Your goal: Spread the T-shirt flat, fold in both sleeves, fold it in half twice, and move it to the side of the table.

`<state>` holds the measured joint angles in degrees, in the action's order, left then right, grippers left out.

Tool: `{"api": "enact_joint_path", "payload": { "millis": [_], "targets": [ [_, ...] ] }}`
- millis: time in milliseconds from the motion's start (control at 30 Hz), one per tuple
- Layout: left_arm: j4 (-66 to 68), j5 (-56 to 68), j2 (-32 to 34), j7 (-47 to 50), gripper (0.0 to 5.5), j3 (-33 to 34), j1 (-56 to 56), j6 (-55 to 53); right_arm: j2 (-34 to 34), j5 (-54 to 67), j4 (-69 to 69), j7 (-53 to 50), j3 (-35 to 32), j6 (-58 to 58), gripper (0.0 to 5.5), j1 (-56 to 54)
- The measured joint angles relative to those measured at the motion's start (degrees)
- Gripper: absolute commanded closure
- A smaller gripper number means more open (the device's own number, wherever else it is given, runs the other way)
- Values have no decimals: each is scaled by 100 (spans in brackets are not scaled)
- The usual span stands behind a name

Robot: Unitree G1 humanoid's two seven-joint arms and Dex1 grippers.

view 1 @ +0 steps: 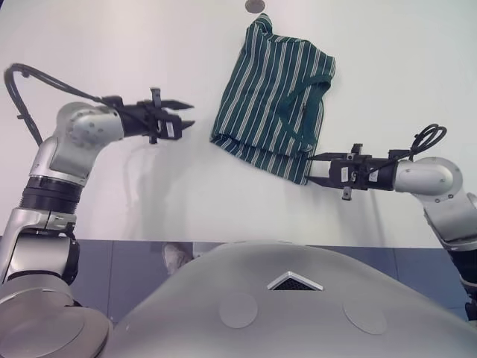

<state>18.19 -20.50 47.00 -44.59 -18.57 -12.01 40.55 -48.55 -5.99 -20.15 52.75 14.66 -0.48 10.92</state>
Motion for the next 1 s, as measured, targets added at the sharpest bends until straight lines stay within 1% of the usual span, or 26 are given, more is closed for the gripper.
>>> {"api": "enact_joint_path", "payload": {
  "millis": [100,167,367,433,467,567,633,667,700,733,800,867,900,933,967,1000],
  "targets": [
    [454,-499,-197,679,397,-235,-223,761,211,-393,448,-456,94,-521,359,-229],
    [653,-748,-314,1086,397,-381,-296,1041,254,-619,698,-671,144,-906,359,-348],
    [792,-1159,-665,1696,397,-715,-459,1399,485,-806,1187,-929,272,-1333,359,-624],
    [795,-1191,-742,1786,397,-838,-478,1475,584,-815,1280,-961,372,-1399,398,-688],
    [795,-1212,-796,1792,416,-908,-513,1489,664,-799,1303,-956,431,-1403,412,-696],
    [823,-1266,-833,1604,458,-1076,-693,1482,829,-621,1447,-882,489,-1321,473,-722],
    [795,-804,-833,1247,484,-1101,-680,1257,879,-341,1469,-729,478,-1112,509,-723],
    [699,-454,-809,922,497,-1106,-625,1050,882,-112,1442,-590,438,-905,528,-722],
    [440,51,-722,491,522,-1107,-484,677,865,200,1318,-381,353,-547,546,-703],
    [-99,881,-474,-186,544,-1106,-163,-32,722,839,1003,21,227,138,547,-576],
    [-1159,2237,58,-1106,550,-1088,405,-1388,185,2101,318,762,-70,1284,547,-286],
    [-2472,3790,710,-1894,550,-943,811,-3166,-341,3779,-395,1389,-669,2577,547,-94],
    [-2919,4425,874,-2038,550,-730,800,-3869,-458,4452,-574,1449,-987,3068,547,-159],
    [-3200,5005,896,-2027,550,-494,662,-4577,-466,5074,-579,1380,-1263,3562,547,-302],
    [-3266,5394,787,-1918,550,-276,390,-5174,-417,5574,-502,1228,-1468,3995,547,-541],
    [-3173,5600,512,-1609,550,-88,-15,-5736,-305,5948,-294,1002,-1639,4379,547,-852]
  ]
}}
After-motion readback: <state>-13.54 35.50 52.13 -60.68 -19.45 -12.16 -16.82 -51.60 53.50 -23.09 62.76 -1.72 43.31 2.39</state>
